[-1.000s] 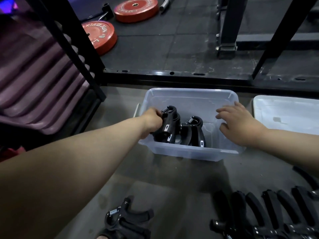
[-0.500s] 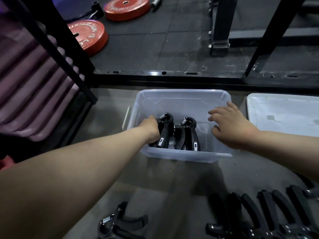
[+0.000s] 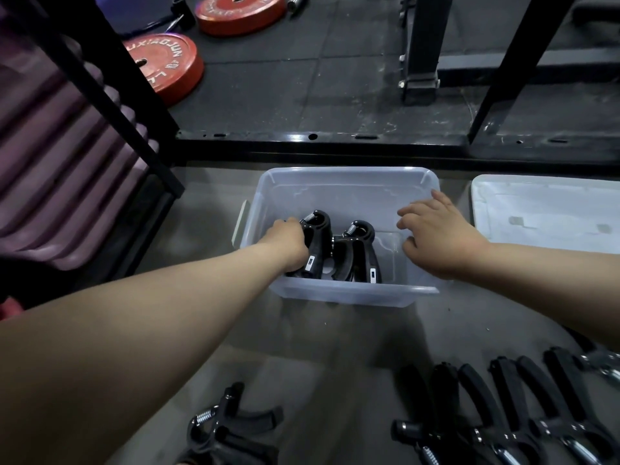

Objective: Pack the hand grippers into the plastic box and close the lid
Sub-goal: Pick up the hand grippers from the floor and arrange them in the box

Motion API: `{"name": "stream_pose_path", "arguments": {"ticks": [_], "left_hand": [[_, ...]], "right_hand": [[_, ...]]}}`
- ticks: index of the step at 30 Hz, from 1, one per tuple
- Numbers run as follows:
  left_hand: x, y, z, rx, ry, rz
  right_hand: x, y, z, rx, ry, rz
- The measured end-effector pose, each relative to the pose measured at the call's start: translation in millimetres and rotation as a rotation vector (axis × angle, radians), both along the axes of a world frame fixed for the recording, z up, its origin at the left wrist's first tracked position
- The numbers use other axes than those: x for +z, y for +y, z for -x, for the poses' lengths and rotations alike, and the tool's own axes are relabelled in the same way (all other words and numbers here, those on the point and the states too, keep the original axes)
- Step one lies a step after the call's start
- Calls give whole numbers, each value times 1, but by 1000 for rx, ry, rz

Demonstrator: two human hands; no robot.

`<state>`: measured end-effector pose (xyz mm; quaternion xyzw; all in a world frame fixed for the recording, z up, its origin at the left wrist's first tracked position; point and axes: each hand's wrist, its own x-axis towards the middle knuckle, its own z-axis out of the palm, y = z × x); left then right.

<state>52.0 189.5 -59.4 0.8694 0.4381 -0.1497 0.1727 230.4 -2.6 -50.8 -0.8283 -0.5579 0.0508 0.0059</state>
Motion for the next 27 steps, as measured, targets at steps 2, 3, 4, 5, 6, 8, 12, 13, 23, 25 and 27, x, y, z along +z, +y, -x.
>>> {"name": "stream_pose_path", "arguments": {"ticks": [2, 3, 4, 5, 6, 8, 12, 13, 23, 25, 27], "left_hand": [[7, -5, 1, -3, -74, -31], [12, -9, 2, -14, -103, -41], [16, -14, 3, -28, -131, -44], [20, -20, 6, -43, -166, -44], [23, -26, 9, -56, -207, -41], [27, -40, 19, -81, -294, -56], [30, -58, 48, -206, -491, -178], [29, -60, 56, -249, -544, -214], [1, -77, 167, -447, -366, -393], [-15, -84, 197, -456, -86, -188], [-31, -92, 224, -459, 184, -44]], "right_hand": [[2, 0, 0, 2, 3, 17], [3, 0, 0, 7, 0, 25], [4, -1, 0, 11, -1, 34], [5, -1, 0, 13, 4, 41], [5, -1, -1, 8, 15, 46], [7, -1, 0, -15, 49, 59], [13, -7, 10, -50, 93, 63], [14, -9, 14, -55, 102, 60], [19, -5, 64, 73, 120, -34], [20, -3, 67, 59, 123, -41], [20, -1, 71, 29, 142, -41]]}}
